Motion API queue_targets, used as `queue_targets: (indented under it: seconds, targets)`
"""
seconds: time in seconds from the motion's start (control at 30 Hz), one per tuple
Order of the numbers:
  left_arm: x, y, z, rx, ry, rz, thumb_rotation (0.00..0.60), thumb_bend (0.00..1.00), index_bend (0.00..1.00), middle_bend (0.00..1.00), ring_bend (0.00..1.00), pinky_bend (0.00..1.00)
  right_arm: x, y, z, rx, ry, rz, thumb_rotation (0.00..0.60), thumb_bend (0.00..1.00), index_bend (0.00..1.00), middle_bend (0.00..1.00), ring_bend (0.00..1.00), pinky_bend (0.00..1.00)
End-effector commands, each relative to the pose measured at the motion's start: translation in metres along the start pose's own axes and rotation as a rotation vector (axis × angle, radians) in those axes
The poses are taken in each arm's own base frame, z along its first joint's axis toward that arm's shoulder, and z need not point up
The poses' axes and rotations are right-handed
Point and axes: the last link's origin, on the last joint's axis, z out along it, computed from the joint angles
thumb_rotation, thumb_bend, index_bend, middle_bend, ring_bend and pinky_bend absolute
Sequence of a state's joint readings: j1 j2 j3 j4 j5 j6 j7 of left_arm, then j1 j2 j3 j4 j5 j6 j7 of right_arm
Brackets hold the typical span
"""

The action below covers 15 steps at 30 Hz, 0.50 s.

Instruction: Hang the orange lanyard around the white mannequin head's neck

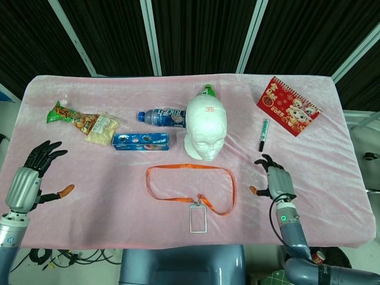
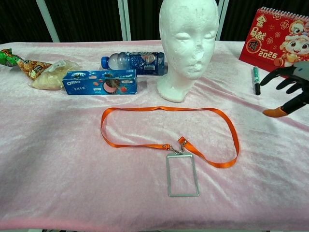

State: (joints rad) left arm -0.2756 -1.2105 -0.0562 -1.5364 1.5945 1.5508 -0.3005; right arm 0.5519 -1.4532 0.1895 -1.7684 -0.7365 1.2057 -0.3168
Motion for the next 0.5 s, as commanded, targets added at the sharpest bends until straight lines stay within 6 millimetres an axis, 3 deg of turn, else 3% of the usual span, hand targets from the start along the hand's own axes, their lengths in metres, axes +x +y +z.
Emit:
queue_targets:
  seconds: [0.03, 0.5]
  targets:
    - [0.000, -0.001, 0.001, 0.002, -0.002, 0.004, 0.600, 0.16, 0.21, 0.11, 0.00, 0.07, -0.012, -0.012, 0.011, 0.000, -0.023, 0.043, 0.600, 0.12, 0.31, 0.09, 0.18, 0.18]
    - [0.003, -0.011, 0.005, 0.030, 0.018, 0.019, 0.600, 0.16, 0.21, 0.10, 0.00, 0.05, -0.040, -0.045, 0.044, 0.000, -0.034, 0.072, 0.600, 0.14, 0.36, 0.09, 0.18, 0.18]
